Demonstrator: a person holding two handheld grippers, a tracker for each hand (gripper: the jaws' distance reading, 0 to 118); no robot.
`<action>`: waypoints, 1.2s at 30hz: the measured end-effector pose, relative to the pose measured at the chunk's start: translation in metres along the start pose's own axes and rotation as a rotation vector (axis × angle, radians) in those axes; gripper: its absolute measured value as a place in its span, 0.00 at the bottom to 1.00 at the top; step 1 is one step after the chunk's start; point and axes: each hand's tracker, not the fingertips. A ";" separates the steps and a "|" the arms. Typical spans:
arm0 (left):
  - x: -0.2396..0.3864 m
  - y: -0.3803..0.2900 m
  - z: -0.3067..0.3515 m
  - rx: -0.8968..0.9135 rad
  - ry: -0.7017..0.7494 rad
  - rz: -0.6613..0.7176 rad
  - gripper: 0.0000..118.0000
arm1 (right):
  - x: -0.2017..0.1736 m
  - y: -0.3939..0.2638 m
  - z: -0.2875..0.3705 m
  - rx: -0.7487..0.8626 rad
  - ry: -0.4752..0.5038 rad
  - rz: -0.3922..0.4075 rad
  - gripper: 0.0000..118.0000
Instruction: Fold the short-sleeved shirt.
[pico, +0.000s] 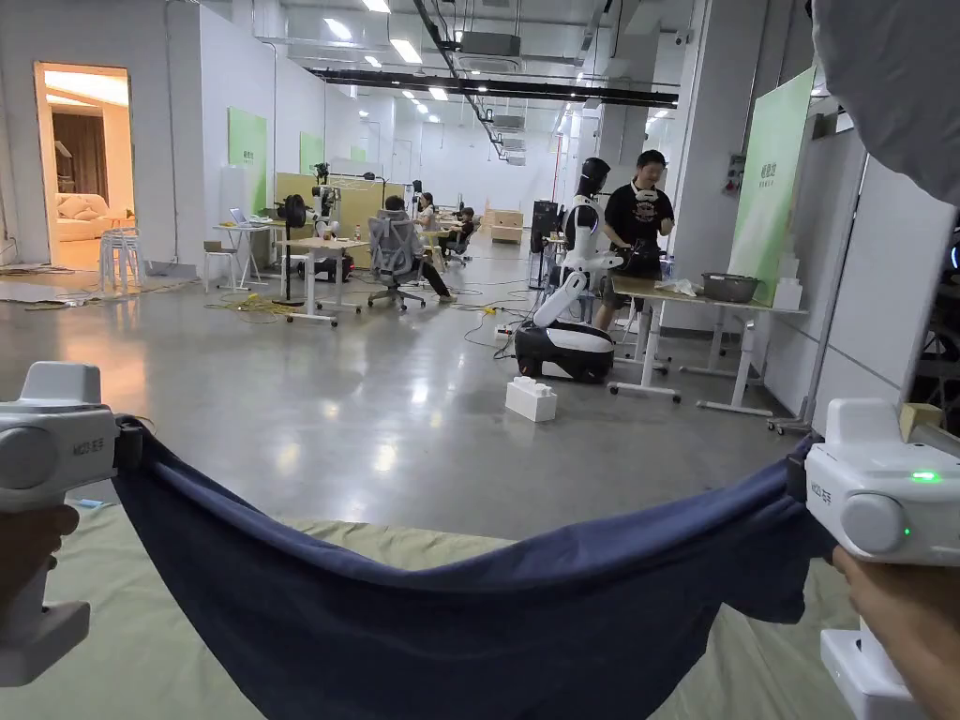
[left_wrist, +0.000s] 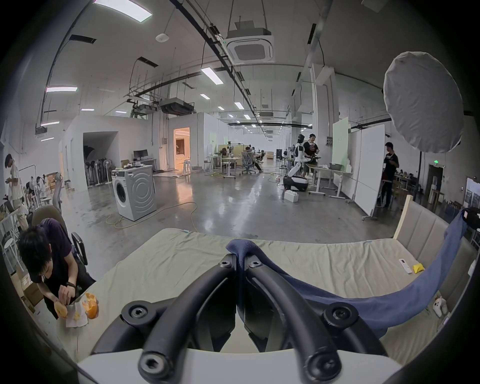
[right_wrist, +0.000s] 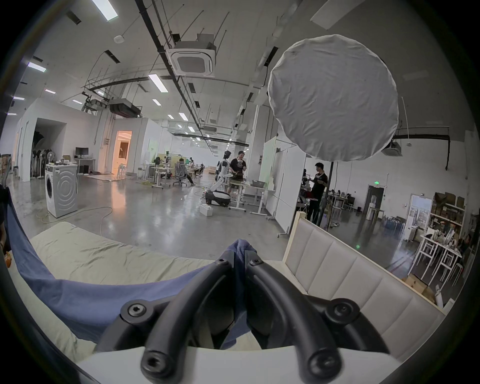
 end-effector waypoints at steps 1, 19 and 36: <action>0.001 0.005 -0.004 0.002 0.003 0.001 0.04 | -0.001 0.004 -0.005 0.005 -0.002 -0.001 0.05; -0.005 -0.078 -0.006 -0.045 -0.014 -0.013 0.04 | 0.013 -0.077 0.009 -0.076 0.009 0.000 0.05; -0.063 -0.328 0.118 -0.380 -0.061 0.096 0.04 | 0.025 -0.277 0.177 -0.308 0.052 0.104 0.05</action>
